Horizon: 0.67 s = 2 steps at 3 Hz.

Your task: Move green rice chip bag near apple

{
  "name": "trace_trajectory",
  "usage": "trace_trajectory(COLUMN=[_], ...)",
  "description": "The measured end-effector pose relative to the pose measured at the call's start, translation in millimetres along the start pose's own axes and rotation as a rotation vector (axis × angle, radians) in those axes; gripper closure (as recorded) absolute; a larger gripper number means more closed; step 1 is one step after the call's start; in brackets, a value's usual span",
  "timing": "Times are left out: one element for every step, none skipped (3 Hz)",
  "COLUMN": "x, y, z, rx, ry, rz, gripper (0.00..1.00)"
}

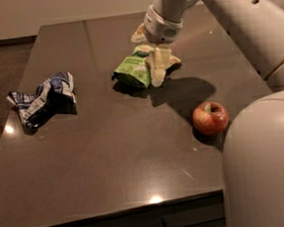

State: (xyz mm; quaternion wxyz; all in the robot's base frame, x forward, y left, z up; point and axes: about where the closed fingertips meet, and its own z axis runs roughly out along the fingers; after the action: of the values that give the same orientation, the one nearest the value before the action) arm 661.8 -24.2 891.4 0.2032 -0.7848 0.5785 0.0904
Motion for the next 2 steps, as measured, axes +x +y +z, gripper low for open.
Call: trace_trajectory(x=[-0.5, -0.1], y=[0.0, 0.7], z=[11.9, 16.2], rx=[-0.025, -0.037], ry=[0.022, 0.035], rz=[-0.03, -0.041], gripper=[0.19, 0.42])
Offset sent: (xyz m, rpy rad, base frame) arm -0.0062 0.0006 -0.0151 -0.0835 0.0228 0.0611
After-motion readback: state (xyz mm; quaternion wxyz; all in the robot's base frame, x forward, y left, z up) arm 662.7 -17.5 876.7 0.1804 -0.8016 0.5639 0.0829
